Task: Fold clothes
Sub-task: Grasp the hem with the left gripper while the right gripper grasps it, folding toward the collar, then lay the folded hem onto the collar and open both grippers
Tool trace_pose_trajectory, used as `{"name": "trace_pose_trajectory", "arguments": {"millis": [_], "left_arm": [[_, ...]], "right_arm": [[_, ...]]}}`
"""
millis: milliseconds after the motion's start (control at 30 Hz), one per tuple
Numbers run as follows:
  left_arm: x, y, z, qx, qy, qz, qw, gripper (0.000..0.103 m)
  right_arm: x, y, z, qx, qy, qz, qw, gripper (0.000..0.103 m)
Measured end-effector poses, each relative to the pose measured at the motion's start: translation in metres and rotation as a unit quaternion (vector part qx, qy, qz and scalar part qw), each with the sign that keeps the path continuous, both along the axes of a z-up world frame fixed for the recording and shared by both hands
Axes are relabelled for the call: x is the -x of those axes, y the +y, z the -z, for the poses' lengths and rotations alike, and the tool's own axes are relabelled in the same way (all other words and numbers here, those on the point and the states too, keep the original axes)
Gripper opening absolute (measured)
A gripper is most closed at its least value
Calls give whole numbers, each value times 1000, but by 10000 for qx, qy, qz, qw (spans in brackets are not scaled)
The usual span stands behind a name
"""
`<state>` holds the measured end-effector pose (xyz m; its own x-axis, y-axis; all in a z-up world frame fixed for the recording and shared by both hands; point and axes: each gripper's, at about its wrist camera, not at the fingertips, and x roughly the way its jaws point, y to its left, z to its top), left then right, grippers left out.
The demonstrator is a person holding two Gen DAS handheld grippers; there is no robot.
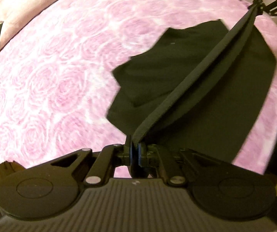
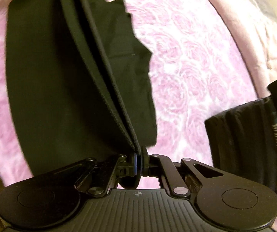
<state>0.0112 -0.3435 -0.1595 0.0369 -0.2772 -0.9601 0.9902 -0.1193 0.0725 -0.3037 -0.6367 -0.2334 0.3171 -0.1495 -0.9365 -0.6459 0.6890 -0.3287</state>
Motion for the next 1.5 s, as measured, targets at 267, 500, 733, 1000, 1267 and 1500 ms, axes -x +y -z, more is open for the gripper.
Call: {"name": "trace_pose_trajectory", "arguments": {"millis": [267, 500, 733, 1000, 1267, 1500], "left_arm": [[-51, -60, 57, -254, 181, -319, 9990, 4], [-82, -91, 106, -457, 371, -224, 9980, 5], [-115, -93, 128, -281, 276, -678, 9969, 19], [-135, -72, 86, 149, -14, -1291, 9915, 16], [-64, -80, 119, 219, 700, -753, 9945, 20], [-73, -67, 126, 270, 188, -967, 9948, 23]], "right_arm": [[-94, -43, 53, -460, 501, 353, 9971, 1], [-126, -63, 90, -698, 644, 905, 9914, 1], [-155, -98, 118, -1426, 488, 2323, 9609, 3], [-137, -112, 73, -1645, -870, 3747, 9083, 55], [-113, -37, 93, -3453, -396, 3743, 8597, 55], [-61, -73, 108, -2861, -347, 3583, 8880, 55]]}}
